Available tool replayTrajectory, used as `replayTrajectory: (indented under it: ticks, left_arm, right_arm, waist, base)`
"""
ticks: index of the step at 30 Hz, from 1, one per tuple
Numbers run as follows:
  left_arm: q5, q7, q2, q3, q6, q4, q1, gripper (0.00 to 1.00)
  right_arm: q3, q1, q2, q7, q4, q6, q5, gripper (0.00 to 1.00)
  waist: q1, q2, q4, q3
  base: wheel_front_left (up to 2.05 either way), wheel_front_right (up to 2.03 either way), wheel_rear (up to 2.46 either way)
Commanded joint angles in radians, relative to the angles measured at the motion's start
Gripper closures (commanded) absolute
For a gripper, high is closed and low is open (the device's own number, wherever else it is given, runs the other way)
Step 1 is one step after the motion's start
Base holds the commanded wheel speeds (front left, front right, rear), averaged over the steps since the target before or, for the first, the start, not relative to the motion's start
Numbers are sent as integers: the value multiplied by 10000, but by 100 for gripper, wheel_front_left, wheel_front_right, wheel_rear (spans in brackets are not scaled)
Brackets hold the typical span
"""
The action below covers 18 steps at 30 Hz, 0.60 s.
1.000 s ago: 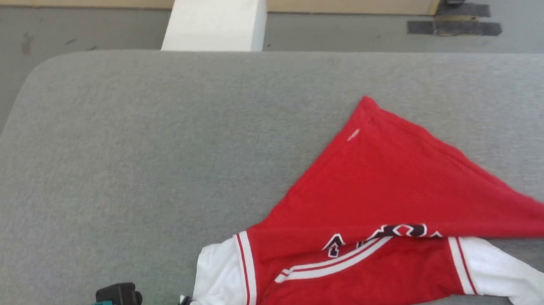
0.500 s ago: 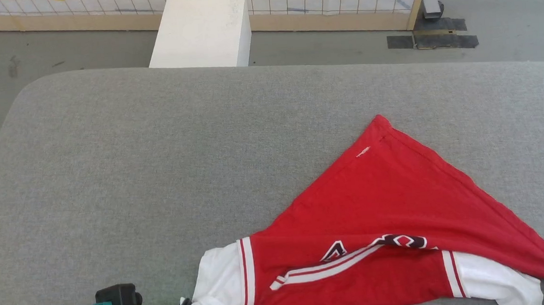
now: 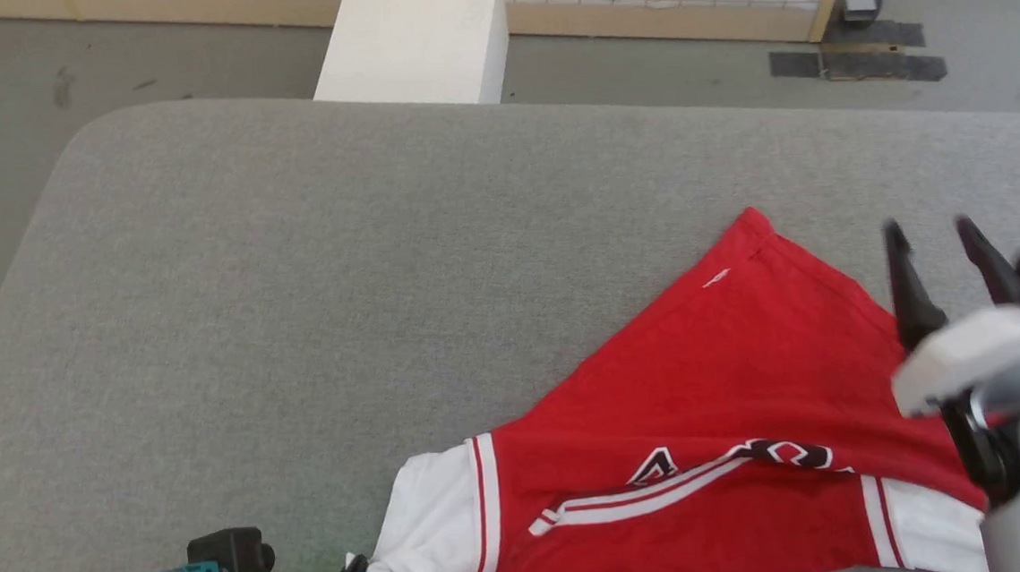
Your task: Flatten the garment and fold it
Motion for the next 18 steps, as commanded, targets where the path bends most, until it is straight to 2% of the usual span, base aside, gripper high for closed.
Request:
replayTrajectory:
  ticks: [1, 5, 10, 18]
  left_arm:
    - [-15, -8, -57, -25, -72, 18, -174, 100]
    - [7, -60, -193, -82, -162, 81, -340, 100]
    - [33, -122, -448, -223, -363, 274, -618, 100]
    - [70, -245, -824, -405, -568, 561, -937, 100]
  right_arm:
    - [300, -457, -249, -134, 343, -15, 22, 0]
    - [1322, -1761, -914, 331, 1904, -15, 164, 0]
    - [2293, -3241, -1510, 1682, 3693, -15, 460, 0]
    - [3386, -4814, -2089, 3899, 5237, -15, 1030, 0]
  waist:
    - [0, 0, 209, 181]
    - [0, 0, 545, 498]
    - [0, 0, 1035, 908]
    - [0, 0, 1580, 1508]
  base:
    - [0, 0, 0]
    - [0, 0, 0]
    - [0, 0, 0]
    - [0, 0, 0]
